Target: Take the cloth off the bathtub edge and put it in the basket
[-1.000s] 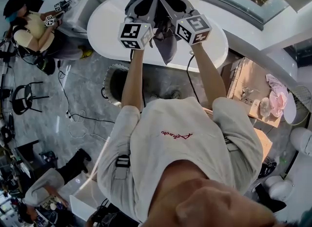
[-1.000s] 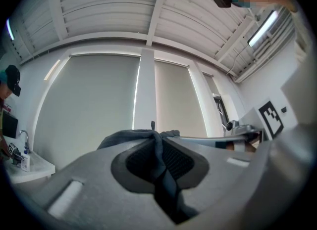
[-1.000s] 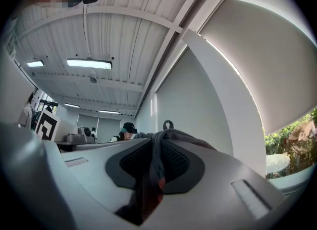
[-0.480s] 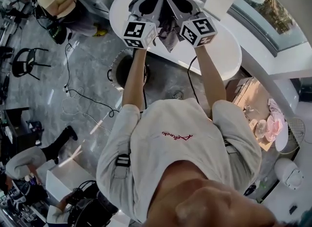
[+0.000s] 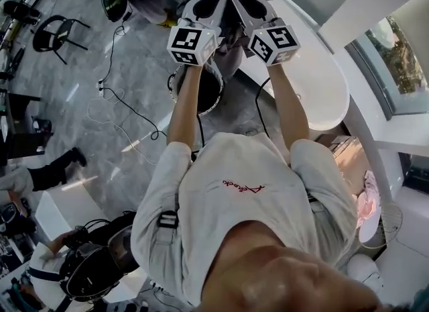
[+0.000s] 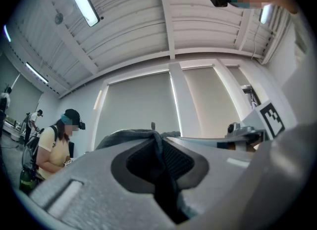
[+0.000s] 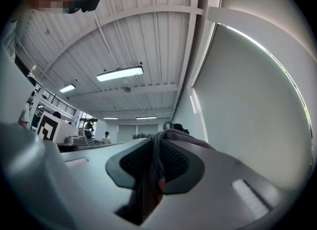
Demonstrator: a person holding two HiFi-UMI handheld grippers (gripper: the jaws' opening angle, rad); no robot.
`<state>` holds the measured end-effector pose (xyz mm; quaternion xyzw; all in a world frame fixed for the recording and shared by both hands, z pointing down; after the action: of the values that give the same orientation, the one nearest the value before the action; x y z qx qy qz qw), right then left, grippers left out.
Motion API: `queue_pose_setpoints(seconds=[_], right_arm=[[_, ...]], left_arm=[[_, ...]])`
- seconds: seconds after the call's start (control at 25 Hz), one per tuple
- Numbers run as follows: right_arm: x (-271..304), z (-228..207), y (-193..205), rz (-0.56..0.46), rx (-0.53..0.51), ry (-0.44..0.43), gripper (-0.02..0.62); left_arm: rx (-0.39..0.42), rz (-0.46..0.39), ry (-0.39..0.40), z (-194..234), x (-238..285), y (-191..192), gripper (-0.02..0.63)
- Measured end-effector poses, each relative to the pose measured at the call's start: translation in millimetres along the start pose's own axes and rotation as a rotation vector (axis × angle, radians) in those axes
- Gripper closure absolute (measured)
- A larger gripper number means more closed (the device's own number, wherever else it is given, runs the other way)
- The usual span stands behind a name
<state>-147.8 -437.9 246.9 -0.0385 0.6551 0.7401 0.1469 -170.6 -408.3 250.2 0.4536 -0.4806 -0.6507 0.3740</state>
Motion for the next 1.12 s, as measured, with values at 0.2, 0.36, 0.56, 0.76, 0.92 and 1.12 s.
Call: queue_pose_setpoints(seconds=[0.2,0.36,0.56,0.76,0.92,1.12], right_arm=[[34,51,-3,-0.018,0.019,-0.078,0.532],[59,94,-3,-0.030,0.036,-0.148,0.532],[81,145,-2,-0.034,0.043,-0.217,0.532],[98,185,8,-0.031,0.075,-0.282,0.532],[111,205,16,-0.023,0.098,-0.334,0.532],[127,218,32,-0.014,0.136,-0.406,0.532]], left_arm=[[0.020,-0.020,-0.073,37,-46,-20,0.558],[0.027,-0.037,-0.142,65,-85,-34,0.558],[0.033,-0.052,-0.211,93,-132,-46,0.558],[0.036,-0.046,-0.288,117,-170,-48,0.558],[0.034,-0.043,-0.343,133,-188,-46,0.558],[0.028,-0.033,-0.425,153,-201,-38,0.558]])
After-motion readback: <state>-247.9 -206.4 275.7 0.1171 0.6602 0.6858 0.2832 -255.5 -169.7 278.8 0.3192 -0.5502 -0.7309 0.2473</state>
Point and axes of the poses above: the fingertips, and each gripper's own axes: x forward along the fingers, z to its left, y out of its underside, the point moved 1 cm from there along -x, backward along the fingers, and after that the axes turned 11 degrees about -x, right-handed, at the moved point
